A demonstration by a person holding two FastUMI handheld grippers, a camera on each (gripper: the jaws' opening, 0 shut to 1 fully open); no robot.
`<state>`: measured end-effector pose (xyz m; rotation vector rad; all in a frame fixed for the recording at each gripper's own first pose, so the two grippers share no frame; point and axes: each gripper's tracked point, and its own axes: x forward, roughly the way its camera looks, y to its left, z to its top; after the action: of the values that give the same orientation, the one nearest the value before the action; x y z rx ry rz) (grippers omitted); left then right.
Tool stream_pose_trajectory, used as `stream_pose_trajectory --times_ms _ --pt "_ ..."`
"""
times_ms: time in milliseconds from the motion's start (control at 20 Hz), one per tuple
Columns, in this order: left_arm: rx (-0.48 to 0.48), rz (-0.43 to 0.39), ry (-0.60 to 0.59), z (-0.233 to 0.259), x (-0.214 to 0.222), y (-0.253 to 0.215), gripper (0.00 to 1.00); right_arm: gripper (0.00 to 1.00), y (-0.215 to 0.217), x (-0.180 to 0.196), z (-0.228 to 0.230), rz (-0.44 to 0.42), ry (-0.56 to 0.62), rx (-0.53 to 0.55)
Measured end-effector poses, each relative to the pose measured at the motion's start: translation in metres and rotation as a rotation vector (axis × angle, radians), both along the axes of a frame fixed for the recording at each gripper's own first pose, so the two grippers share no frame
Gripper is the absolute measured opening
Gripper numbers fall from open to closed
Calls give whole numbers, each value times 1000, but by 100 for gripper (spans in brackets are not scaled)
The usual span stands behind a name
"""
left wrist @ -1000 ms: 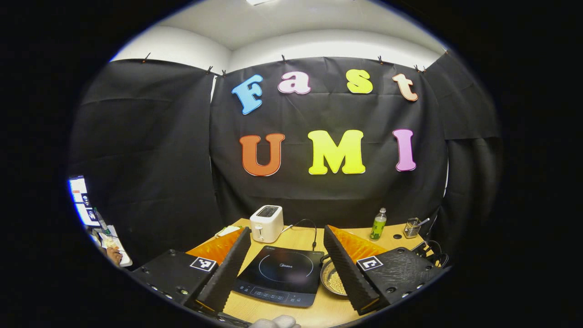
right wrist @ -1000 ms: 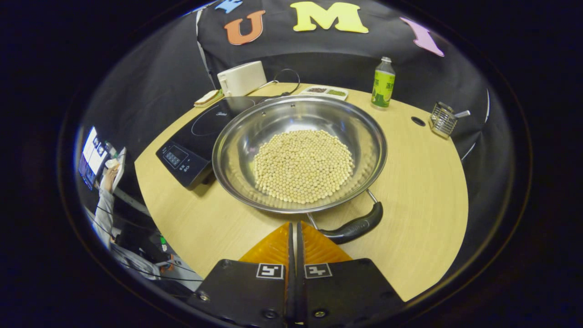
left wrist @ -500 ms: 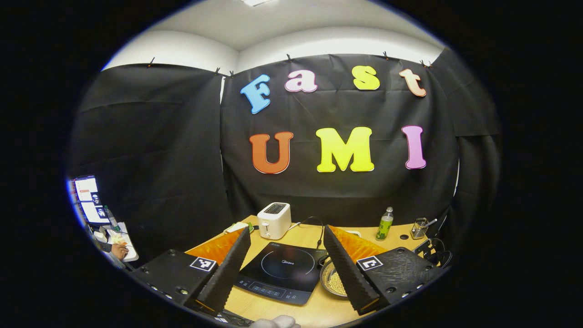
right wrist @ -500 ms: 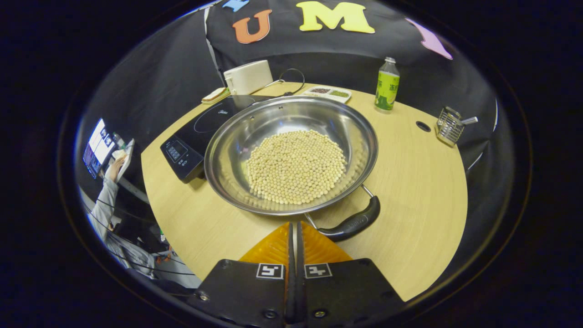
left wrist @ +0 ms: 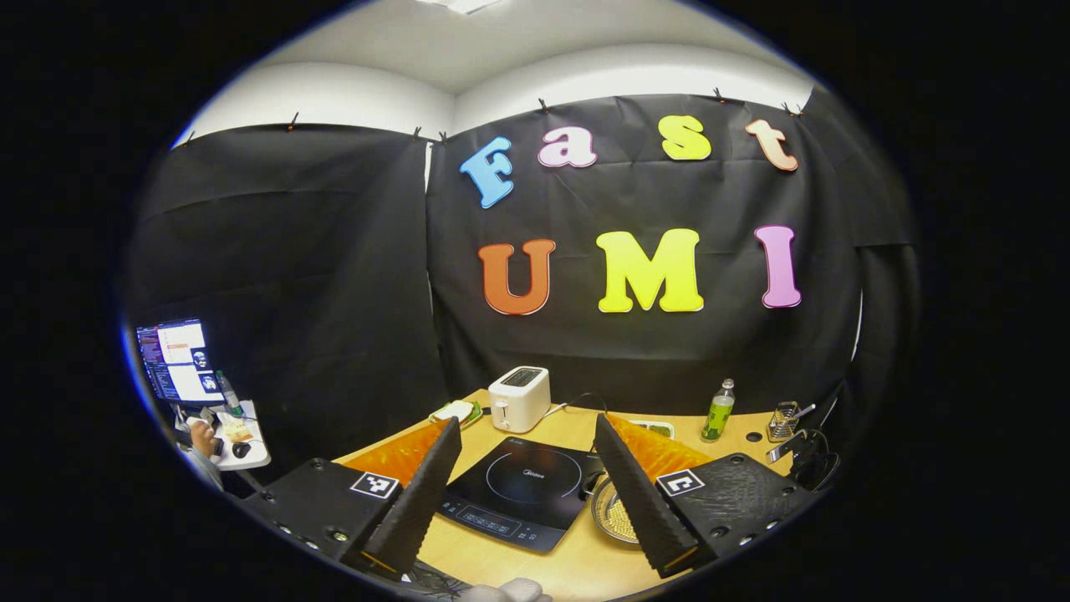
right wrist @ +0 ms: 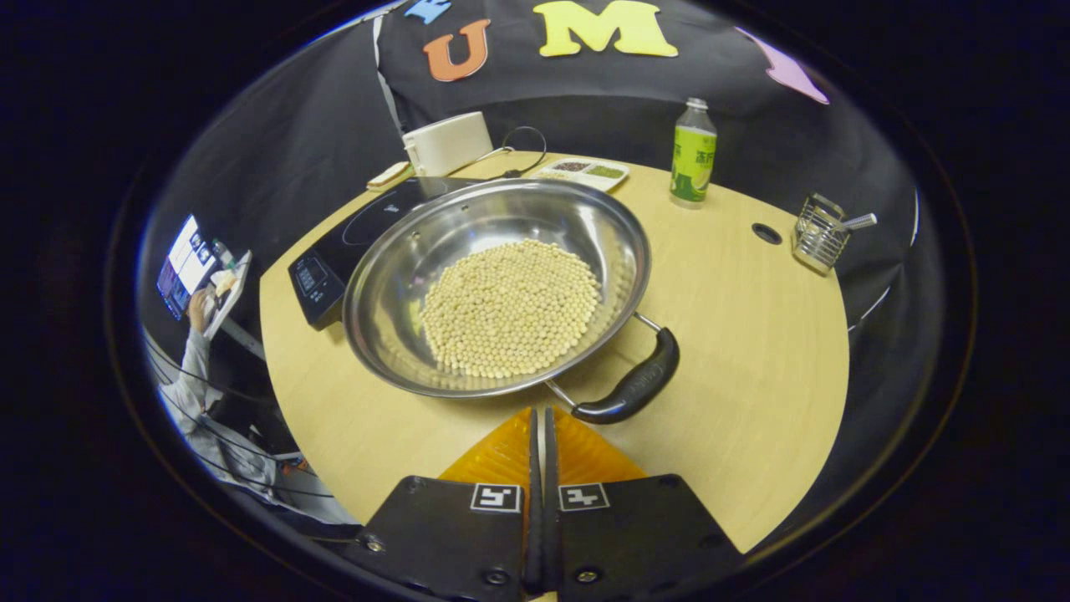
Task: First push the handle of the pot to place it horizontally, then grasp the pot with both hands and set it on the induction cooktop.
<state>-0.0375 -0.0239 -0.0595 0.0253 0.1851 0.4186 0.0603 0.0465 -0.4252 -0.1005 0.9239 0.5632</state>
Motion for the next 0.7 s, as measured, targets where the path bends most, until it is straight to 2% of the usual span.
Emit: stream_pose_trajectory --times_ms 100,150,600,650,700 --pt "7 16 7 -1 0 -2 96 1 -10 7 -1 -8 -4 -5" --pt "9 22 7 -1 -1 -3 96 4 -15 11 -1 -15 -4 -5" --pt "25 33 13 1 -4 -9 96 4 -38 38 -2 -69 0 -2" --pt "25 32 16 0 -3 -9 96 1 -39 41 -1 -73 -2 -5" --pt "26 32 16 1 -4 -8 96 4 -41 44 -1 -79 -5 -7"
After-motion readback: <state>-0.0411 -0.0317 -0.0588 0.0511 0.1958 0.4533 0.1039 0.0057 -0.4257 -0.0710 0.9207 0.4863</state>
